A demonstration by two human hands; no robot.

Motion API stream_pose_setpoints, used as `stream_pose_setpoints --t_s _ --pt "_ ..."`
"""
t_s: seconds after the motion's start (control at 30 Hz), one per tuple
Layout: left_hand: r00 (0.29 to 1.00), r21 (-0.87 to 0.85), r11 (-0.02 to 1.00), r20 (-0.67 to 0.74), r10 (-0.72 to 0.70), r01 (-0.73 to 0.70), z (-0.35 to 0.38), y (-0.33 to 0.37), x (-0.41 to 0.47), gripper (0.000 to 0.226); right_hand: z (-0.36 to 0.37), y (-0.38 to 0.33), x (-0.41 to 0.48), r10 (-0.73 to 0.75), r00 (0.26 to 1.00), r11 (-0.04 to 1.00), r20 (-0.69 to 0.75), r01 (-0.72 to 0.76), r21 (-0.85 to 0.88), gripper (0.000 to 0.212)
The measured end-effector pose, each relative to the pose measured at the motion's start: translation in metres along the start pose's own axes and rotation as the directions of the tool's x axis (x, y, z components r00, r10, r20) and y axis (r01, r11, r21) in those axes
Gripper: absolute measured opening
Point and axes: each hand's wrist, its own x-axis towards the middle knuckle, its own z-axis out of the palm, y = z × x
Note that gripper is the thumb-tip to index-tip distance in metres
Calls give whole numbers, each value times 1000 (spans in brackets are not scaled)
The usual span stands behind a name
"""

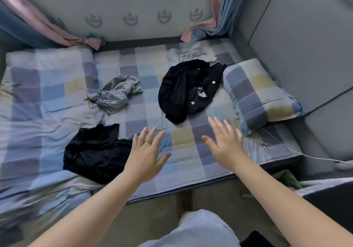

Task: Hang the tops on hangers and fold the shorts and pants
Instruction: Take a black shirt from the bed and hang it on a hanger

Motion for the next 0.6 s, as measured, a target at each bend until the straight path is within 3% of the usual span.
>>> stream_pose_setpoints --t_s 0.17,0.33,0.6 --pt "984 9 996 152 -89 88 51 5 96 74 45 65 89 62 979 998 194 -60 -17 68" --pt "948 9 993 297 -115 117 130 -3 182 74 114 129 178 157 946 988 285 -153 -35 66" --pt "919 53 997 393 23 -48 282 -35 330 71 244 200 327 186 945 981 271 -164 -102 66"
